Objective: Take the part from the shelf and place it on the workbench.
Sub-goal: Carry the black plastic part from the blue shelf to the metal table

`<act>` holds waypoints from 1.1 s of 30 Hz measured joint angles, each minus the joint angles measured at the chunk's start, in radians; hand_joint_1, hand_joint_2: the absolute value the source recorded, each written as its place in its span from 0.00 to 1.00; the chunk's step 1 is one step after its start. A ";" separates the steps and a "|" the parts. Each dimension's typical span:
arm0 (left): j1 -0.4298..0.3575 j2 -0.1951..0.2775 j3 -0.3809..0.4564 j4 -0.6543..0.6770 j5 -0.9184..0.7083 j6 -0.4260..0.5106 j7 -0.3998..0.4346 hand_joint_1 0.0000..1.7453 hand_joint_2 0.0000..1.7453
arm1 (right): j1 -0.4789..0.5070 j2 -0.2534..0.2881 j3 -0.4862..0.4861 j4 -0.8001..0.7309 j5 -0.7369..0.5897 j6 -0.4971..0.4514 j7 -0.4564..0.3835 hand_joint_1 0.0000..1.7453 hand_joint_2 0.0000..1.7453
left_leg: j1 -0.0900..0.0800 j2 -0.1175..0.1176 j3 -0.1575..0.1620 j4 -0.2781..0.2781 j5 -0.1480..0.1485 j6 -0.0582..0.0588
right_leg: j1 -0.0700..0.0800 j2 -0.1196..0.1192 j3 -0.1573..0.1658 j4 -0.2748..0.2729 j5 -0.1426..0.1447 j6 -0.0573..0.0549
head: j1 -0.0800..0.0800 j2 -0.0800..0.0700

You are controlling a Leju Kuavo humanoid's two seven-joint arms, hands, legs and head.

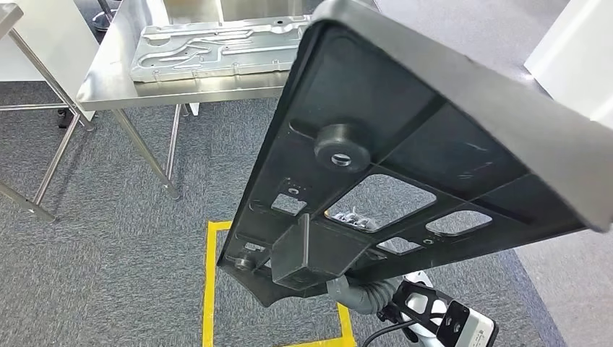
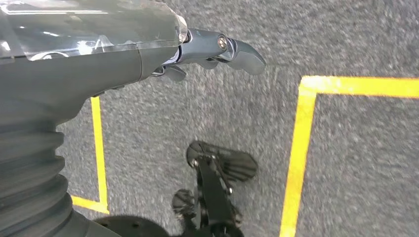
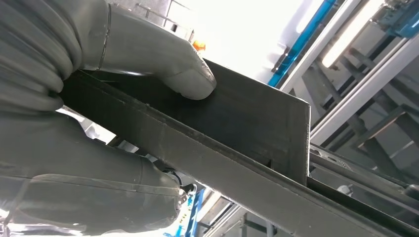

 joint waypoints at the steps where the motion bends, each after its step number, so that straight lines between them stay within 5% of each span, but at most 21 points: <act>1: 0.000 -0.001 0.000 0.000 0.000 0.000 -0.001 0.00 1.00 | 0.000 0.000 0.000 0.000 0.001 0.002 0.000 1.00 1.00 | 0.002 0.000 0.012 0.000 -0.008 -0.003 | -0.002 -0.002 0.015 -0.059 0.048 0.002 | 0.000 0.000; 2: 0.000 -0.002 0.000 0.000 0.001 0.000 -0.003 0.00 1.00 | 0.000 0.000 0.000 0.000 0.001 0.004 0.000 1.00 1.00 | 0.003 -0.001 0.022 0.000 -0.017 -0.007 | -0.004 -0.004 0.038 -0.131 0.098 0.002 | 0.000 0.000; 4: -0.002 -0.002 0.000 0.000 0.002 -0.001 -0.006 0.00 1.00 | 0.001 0.000 0.000 0.000 0.004 0.007 0.000 1.00 1.00 | 0.003 -0.001 0.037 -0.001 -0.031 -0.019 | 0.001 -0.008 0.071 -0.229 0.138 -0.010 | 0.000 0.000; 8: -0.003 -0.002 0.000 0.000 0.001 -0.002 -0.008 0.00 1.00 | 0.007 0.000 -0.002 -0.002 0.008 0.008 0.000 1.00 1.00 | 0.004 0.000 0.047 0.018 -0.045 -0.044 | 0.004 -0.006 0.089 -0.249 0.141 -0.046 | 0.000 0.000; 10: -0.005 -0.003 0.000 0.000 0.000 -0.003 -0.008 0.00 1.00 | 0.010 0.002 -0.002 -0.004 0.012 0.010 0.000 1.00 1.00 | 0.007 0.000 0.011 0.091 -0.076 -0.051 | 0.004 -0.007 0.102 -0.252 0.136 -0.058 | 0.000 0.000; 13: -0.002 -0.004 0.001 0.000 0.003 -0.001 -0.008 0.00 1.00 | 0.023 0.003 -0.002 -0.006 0.036 0.008 0.000 1.00 1.00 | 0.007 0.000 -0.102 0.274 -0.146 -0.057 | 0.009 -0.011 0.114 -0.252 0.122 -0.067 | 0.000 0.000; 14: 0.001 -0.004 0.001 0.000 0.005 0.000 -0.009 0.00 1.00 | 0.027 0.003 -0.002 -0.006 0.048 0.005 0.000 1.00 1.00 | 0.007 0.000 -0.125 0.295 -0.143 -0.056 | 0.011 -0.012 0.119 -0.252 0.116 -0.068 | 0.000 0.000; 15: 0.002 -0.005 0.001 0.000 0.008 0.002 -0.009 0.00 1.00 | 0.029 0.003 -0.002 -0.004 0.058 0.001 0.000 1.00 1.00 | 0.007 0.001 -0.129 0.277 -0.118 -0.054 | 0.012 -0.013 0.127 -0.252 0.111 -0.068 | 0.000 0.000; 18: 0.003 -0.005 0.002 0.000 0.011 0.003 -0.010 0.00 1.00 | 0.026 0.003 -0.002 0.002 0.055 -0.007 0.000 1.00 1.00 | 0.001 0.003 -0.073 0.090 -0.002 -0.037 | 0.016 -0.017 0.154 -0.251 0.091 -0.060 | 0.000 0.000; 20: 0.003 -0.005 0.002 0.000 0.011 0.003 -0.010 0.00 1.00 | 0.019 0.003 -0.002 0.004 0.038 -0.004 0.000 1.00 1.00 | -0.006 0.003 -0.051 0.031 0.009 -0.028 | 0.018 -0.020 0.159 -0.251 0.082 -0.051 | 0.000 0.000; 24: 0.005 -0.007 0.002 0.000 0.012 0.003 -0.008 0.00 1.00 | 0.009 0.003 -0.002 0.004 0.025 0.005 0.000 1.00 1.00 | 0.000 0.001 -0.032 0.014 0.018 -0.011 | 0.020 -0.016 0.159 -0.230 0.057 -0.029 | 0.000 0.000; 28: 0.001 -0.009 0.006 0.000 0.016 0.004 -0.009 0.00 1.00 | 0.008 0.001 -0.003 0.005 0.019 0.010 0.000 1.00 1.00 | 0.003 0.000 -0.015 0.006 0.008 0.001 | 0.010 -0.010 0.024 -0.001 -0.028 -0.013 | 0.000 0.000; 30: 0.003 -0.010 0.011 0.000 0.019 0.006 -0.010 0.00 1.00 | 0.013 -0.002 -0.003 0.005 0.017 0.012 0.000 1.00 1.00 | 0.003 -0.003 -0.002 0.007 -0.003 -0.001 | 0.005 -0.010 -0.013 0.020 0.005 -0.009 | 0.000 0.000; 33: 0.006 -0.014 0.017 0.000 0.022 0.007 -0.011 0.00 1.00 | 0.014 -0.004 -0.003 0.005 0.014 0.018 0.000 1.00 1.00 | 0.003 -0.006 0.024 0.006 -0.024 -0.010 | 0.000 -0.010 0.048 -0.164 0.133 -0.013 | 0.000 0.000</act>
